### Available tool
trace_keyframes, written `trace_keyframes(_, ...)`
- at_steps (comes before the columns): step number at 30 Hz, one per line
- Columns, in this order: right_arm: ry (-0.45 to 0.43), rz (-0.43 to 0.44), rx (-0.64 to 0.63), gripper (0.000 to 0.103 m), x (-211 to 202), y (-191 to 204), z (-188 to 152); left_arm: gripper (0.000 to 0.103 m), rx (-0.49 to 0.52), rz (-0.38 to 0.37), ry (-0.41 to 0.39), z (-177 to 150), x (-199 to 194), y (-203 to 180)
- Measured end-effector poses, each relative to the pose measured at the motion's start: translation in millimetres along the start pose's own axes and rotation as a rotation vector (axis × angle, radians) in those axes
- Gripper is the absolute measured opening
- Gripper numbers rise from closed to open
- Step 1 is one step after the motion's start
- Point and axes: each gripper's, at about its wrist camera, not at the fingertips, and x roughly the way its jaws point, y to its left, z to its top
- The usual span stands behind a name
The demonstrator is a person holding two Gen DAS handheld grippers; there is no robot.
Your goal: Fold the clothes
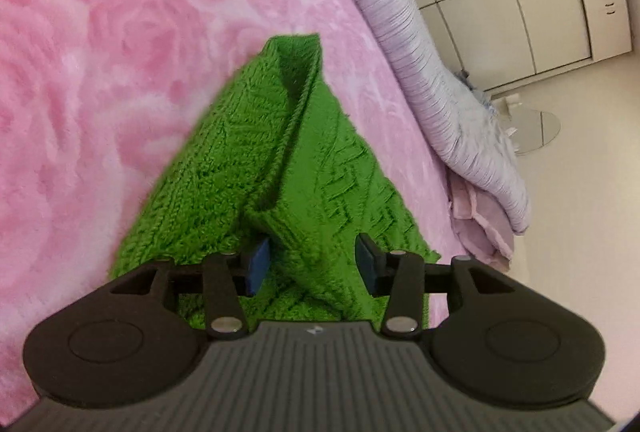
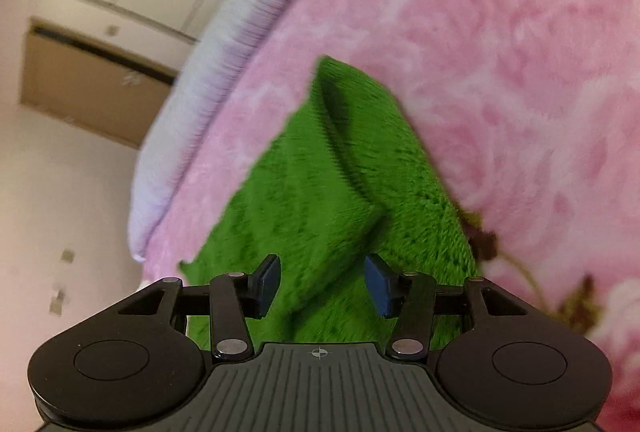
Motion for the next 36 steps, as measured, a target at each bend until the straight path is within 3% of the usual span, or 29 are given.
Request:
trace_keyframes(2,-0.028,0.014,0.025,0.042,9.9,-5.1,3.1,0.027,0.029,0.027,0.013,1.1,4.9,-0.5)
trace_keyframes(3,-0.037,0.003,0.022,0.009,13.7,-5.2,5.1,0.017,0.044,0.041,0.019,1.6,7.4,-0.8)
trace_keyframes(4,-0.04,-0.006,0.014,0.008,15.2,-4.5,6.1,0.007,0.068,0.059,0.016,1.2,8.5,-1.1)
trace_keyframes(7,-0.095,0.037,-0.055,0.006,-7.3,-0.3,0.9,0.007,0.146,0.07,-0.014,-4.9,-3.2,-9.2)
trace_keyframes(11,-0.151,0.127,-0.117,0.006,-56.9,7.0,-17.0,0.007,0.302,0.044,-0.066,-26.4,-46.5,-26.0)
trace_keyframes(13,-0.145,0.123,-0.132,0.006,-72.9,0.7,-32.4,0.007,0.308,0.042,-0.059,-40.3,-64.9,-15.4)
trace_keyframes(16,-0.088,0.043,-0.099,0.006,-70.5,-23.9,-55.2,0.007,0.285,0.09,-0.017,-63.4,-71.2,8.1)
trace_keyframes(19,-0.089,0.031,-0.041,0.006,-73.0,-45.3,-72.4,0.007,0.228,0.07,-0.033,-79.1,-80.7,24.0)
trace_keyframes(22,-0.12,0.057,-0.064,0.006,-97.3,-30.8,-79.6,0.007,0.24,0.057,-0.048,-82.9,-90.5,19.0)
trace_keyframes(25,-0.125,0.047,-0.072,0.006,-98.7,-29.6,-77.4,0.007,0.301,0.059,-0.057,-87.1,-97.2,9.4)
trace_keyframes(36,-0.112,-0.001,-0.078,0.006,-116.6,-41.9,-100.5,0.007,0.339,0.092,-0.04,-105.1,-101.0,18.0)
